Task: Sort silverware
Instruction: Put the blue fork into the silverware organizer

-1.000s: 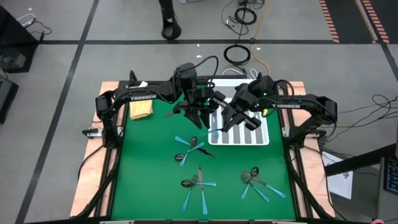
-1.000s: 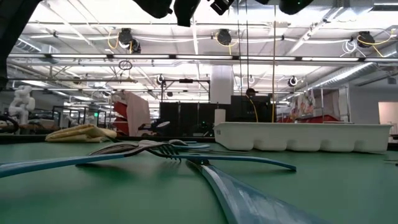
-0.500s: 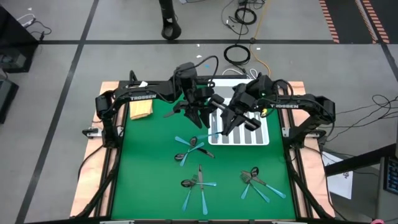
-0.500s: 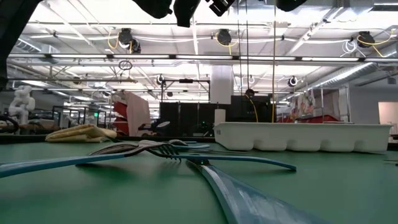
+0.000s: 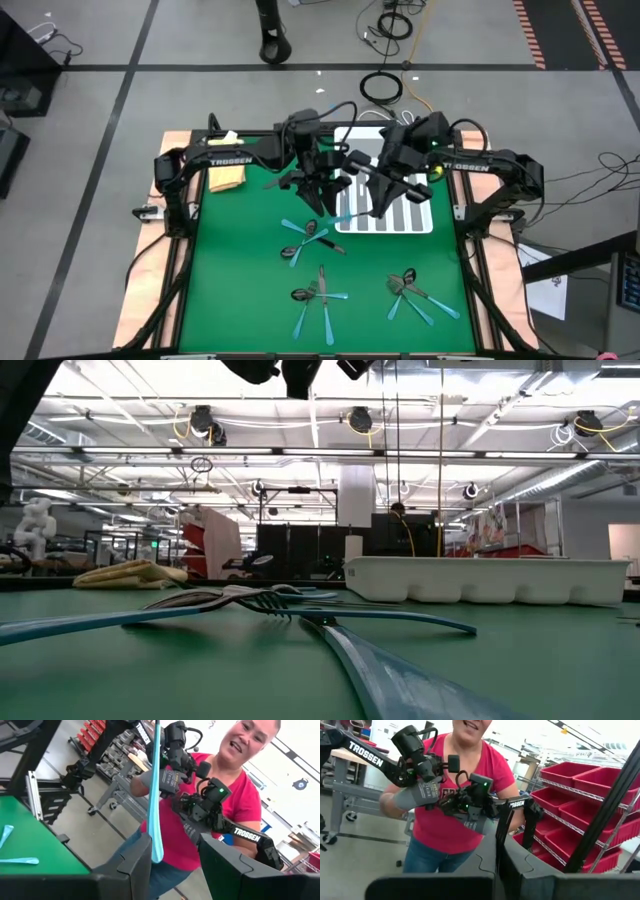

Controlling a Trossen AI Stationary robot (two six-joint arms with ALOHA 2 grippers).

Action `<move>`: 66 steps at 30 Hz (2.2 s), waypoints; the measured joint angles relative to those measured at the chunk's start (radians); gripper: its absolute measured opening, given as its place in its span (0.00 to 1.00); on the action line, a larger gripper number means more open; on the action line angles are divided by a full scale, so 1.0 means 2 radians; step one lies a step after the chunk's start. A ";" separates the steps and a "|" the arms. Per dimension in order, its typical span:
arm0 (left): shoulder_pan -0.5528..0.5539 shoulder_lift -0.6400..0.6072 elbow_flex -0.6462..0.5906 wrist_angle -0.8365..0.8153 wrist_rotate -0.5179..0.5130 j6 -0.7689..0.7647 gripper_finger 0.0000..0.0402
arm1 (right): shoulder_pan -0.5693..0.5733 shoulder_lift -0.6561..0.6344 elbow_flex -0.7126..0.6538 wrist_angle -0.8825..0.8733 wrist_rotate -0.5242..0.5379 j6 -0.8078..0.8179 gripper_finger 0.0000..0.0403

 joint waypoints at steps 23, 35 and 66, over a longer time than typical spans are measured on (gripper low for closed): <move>-0.029 0.000 0.000 -0.005 0.000 0.003 0.41 | 0.017 0.000 0.027 -0.007 -0.037 -0.030 0.00; -0.043 0.000 0.000 0.002 -0.001 0.017 0.41 | 0.013 0.000 0.027 -0.051 -0.036 -0.079 0.00; -0.062 0.004 -0.001 -0.011 -0.015 0.070 0.09 | 0.021 -0.001 0.028 -0.193 -0.028 -0.181 0.00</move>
